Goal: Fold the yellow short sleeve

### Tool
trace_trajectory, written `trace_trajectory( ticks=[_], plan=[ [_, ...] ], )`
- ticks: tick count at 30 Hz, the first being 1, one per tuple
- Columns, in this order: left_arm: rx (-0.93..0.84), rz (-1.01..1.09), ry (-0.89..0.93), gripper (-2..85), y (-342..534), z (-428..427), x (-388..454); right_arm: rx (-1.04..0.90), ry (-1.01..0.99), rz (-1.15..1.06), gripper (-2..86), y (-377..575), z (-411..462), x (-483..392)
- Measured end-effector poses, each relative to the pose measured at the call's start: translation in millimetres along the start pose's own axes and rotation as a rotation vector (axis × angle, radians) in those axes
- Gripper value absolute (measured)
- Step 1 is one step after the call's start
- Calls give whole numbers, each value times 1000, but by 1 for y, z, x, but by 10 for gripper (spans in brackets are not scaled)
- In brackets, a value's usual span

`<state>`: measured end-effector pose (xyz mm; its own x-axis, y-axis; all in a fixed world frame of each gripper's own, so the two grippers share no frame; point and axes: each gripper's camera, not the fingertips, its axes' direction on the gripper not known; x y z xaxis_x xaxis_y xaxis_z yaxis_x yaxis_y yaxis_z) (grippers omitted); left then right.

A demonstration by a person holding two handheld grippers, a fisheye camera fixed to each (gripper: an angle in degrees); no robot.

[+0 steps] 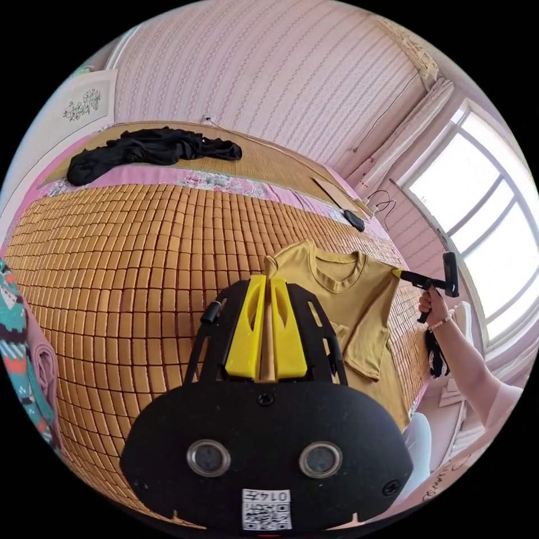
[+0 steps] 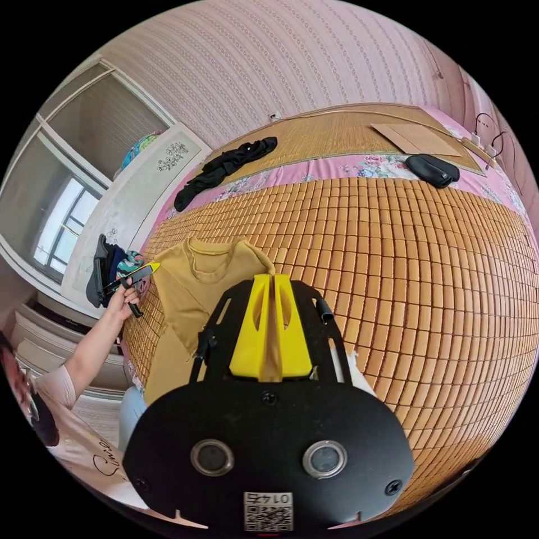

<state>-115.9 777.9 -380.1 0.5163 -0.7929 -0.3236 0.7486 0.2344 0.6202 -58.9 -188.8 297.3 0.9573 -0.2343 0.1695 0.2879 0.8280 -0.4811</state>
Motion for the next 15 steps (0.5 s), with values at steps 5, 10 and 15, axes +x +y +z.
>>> trace_trajectory(
  ticks=[5,10,15],
  plan=[
    [-45,170,105,-9,50,-67,24,-9,-142,-102,7,51,-45,-18],
    [-126,192,182,-8,143,-116,38,-50,-244,-135,7,144,-74,-32],
    [-222,39,161,-5,255,-105,31,-259,-191,11,7,247,-19,-3]
  ],
)
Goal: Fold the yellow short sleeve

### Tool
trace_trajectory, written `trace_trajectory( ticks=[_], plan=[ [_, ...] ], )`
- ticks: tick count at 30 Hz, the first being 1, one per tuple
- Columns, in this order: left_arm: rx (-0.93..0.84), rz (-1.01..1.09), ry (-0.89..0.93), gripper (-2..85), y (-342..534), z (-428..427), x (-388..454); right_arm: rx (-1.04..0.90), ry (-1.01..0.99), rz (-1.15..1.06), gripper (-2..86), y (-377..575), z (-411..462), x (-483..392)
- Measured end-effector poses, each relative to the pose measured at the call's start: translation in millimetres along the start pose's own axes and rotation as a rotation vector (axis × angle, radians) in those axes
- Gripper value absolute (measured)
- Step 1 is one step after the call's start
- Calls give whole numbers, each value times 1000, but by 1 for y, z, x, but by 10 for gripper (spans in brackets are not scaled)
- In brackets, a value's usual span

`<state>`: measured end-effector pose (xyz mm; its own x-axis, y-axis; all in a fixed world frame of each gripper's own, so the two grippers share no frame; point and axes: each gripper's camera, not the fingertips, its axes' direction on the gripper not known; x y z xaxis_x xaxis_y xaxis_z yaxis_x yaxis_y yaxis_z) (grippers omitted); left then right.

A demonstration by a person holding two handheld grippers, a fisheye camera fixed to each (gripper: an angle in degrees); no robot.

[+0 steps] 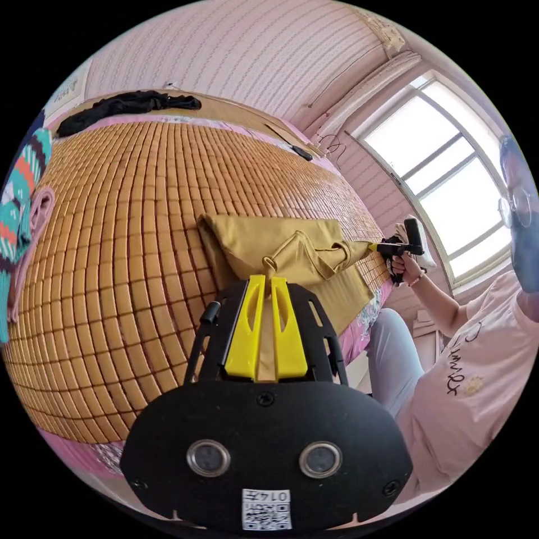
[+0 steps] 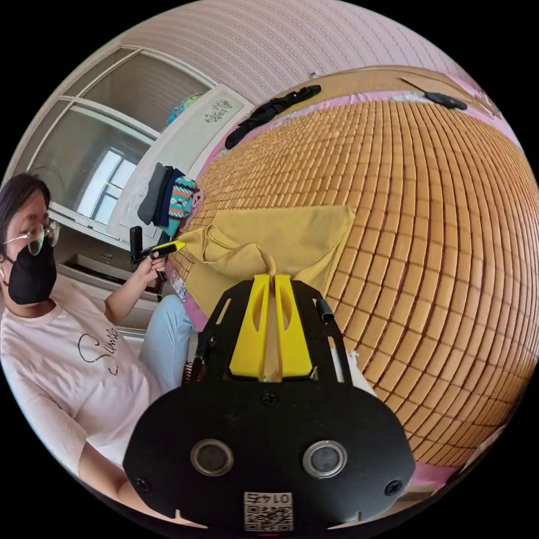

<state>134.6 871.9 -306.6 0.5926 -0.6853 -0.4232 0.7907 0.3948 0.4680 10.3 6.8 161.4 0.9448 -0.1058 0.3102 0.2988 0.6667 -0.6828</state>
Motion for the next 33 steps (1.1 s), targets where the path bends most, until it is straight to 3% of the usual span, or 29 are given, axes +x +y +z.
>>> trace_trajectory(
  ticks=[2,7,11,14,16,19,23,25,28,33],
  plan=[
    [-58,-80,-27,0,35,30,-8,-34,-3,70,7,22,31,20],
    [5,-131,11,22,53,29,-12,19,12,74,8,39,28,25],
    [-42,-116,-94,48,57,10,-5,-23,92,74,7,54,19,28],
    [-132,19,-274,44,48,2,26,45,188,40,6,55,10,13],
    [-78,94,-304,42,43,2,50,91,162,-26,10,48,14,-3],
    [29,166,-252,51,34,24,78,82,115,-123,35,26,47,-29],
    [-41,184,-191,68,23,90,84,43,195,-153,71,11,98,-44],
    [-113,190,-192,64,24,116,85,-20,209,-150,60,10,116,-41],
    [-56,262,-257,41,40,124,91,-39,192,-157,17,21,125,-34],
    [-51,257,-174,-4,60,111,89,14,7,-148,1,47,112,-19]
  ],
)
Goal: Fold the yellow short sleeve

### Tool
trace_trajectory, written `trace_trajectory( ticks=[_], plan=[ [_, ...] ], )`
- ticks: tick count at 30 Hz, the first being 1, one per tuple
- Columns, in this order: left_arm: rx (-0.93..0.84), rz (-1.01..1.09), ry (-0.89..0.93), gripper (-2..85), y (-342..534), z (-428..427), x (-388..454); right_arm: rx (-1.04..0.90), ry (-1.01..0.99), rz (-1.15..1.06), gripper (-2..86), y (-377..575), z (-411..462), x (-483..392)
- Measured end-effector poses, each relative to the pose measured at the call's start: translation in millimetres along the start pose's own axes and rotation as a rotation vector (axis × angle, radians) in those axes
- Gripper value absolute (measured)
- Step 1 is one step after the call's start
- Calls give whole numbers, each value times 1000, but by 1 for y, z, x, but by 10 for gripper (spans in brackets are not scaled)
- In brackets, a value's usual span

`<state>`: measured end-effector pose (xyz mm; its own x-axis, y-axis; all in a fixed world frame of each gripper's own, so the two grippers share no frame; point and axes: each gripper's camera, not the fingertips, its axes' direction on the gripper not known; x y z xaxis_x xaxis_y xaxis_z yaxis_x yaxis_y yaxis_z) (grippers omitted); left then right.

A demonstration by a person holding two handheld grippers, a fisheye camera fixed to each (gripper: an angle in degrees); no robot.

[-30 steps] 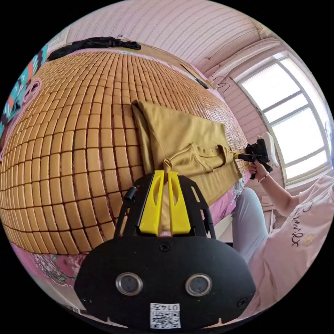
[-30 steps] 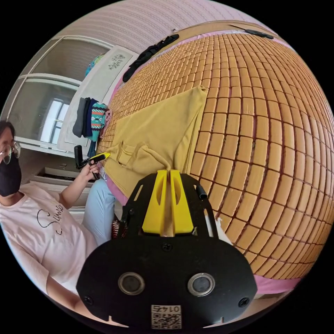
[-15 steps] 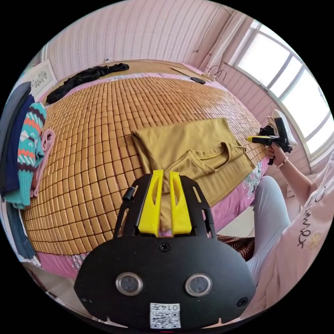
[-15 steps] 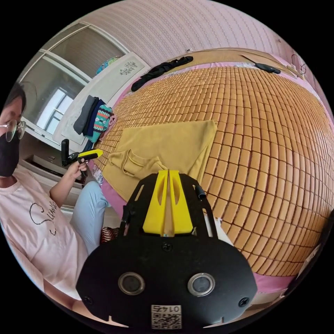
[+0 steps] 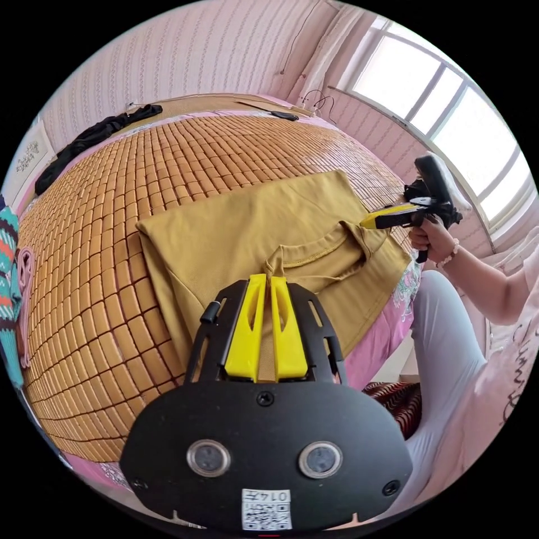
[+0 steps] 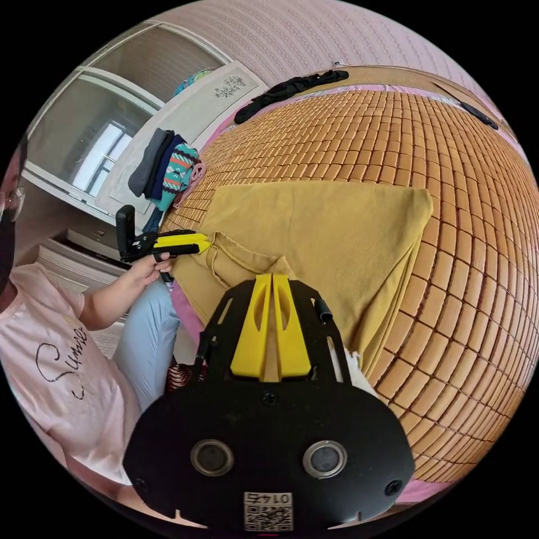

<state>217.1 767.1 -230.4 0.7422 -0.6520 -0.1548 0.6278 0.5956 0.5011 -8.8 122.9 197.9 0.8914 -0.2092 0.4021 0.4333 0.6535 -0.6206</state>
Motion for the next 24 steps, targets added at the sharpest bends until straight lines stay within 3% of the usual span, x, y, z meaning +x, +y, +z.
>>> trace_trajectory(
  ticks=[4,12,16,24],
  plan=[
    [69,67,99,-8,31,-25,21,-4,-102,-67,3,28,-11,-10],
    [-8,51,108,-7,65,0,42,-10,124,-60,96,17,31,-27],
    [-10,29,110,-7,70,9,42,-179,209,-107,55,3,88,-37],
    [-8,18,119,-5,91,20,52,-128,37,-138,5,74,57,-59]
  ],
)
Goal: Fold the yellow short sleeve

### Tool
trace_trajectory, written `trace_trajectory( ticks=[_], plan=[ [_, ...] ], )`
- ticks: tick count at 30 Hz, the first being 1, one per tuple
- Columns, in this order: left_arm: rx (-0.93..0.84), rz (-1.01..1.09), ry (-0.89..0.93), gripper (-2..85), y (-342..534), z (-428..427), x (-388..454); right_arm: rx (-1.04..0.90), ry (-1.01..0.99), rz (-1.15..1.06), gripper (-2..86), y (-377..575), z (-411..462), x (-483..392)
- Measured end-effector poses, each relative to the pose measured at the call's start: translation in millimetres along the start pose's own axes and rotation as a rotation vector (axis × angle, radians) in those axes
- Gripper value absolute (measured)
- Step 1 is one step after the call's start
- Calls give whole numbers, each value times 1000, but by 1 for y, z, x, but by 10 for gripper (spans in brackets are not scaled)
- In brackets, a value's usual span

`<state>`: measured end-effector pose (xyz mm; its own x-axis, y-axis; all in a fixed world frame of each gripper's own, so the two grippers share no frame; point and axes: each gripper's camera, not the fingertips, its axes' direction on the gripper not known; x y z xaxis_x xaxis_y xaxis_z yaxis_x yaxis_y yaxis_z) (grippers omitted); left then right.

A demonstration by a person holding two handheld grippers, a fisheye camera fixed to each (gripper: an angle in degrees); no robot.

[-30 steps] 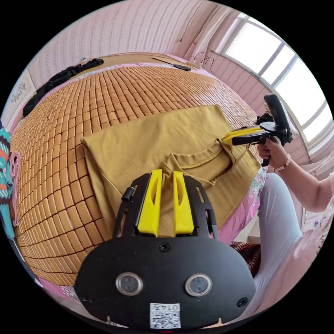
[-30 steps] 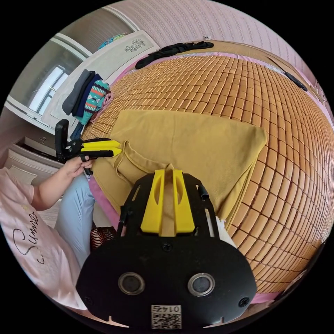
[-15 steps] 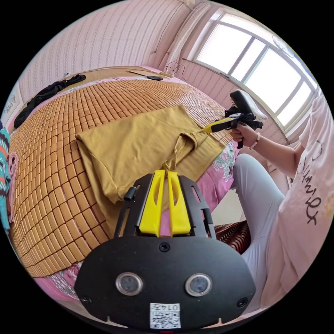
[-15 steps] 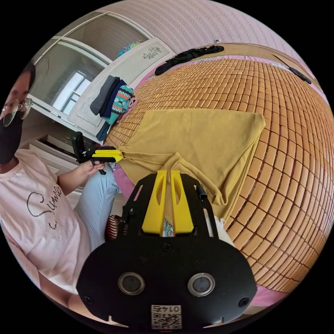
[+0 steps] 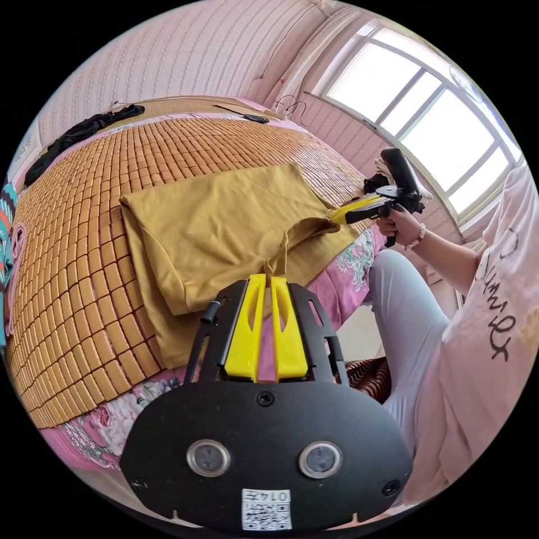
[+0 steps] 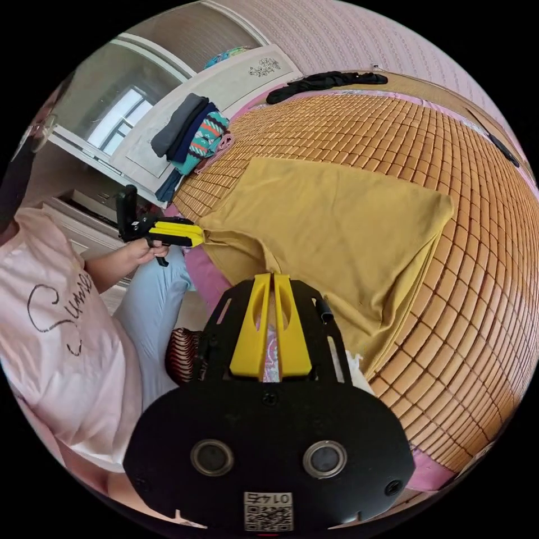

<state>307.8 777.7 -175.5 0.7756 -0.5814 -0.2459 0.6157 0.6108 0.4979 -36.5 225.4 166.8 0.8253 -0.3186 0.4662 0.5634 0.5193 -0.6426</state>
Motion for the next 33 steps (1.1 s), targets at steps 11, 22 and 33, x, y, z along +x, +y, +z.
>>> trace_trajectory(
  ticks=[11,22,33],
  plan=[
    [-41,26,-114,-7,37,21,24,-62,50,9,-3,27,25,-36],
    [75,118,-127,-10,1,116,89,-161,433,-107,-3,-157,124,-40],
    [64,131,-107,-10,28,151,93,-281,525,-134,-5,-217,129,-32]
  ],
)
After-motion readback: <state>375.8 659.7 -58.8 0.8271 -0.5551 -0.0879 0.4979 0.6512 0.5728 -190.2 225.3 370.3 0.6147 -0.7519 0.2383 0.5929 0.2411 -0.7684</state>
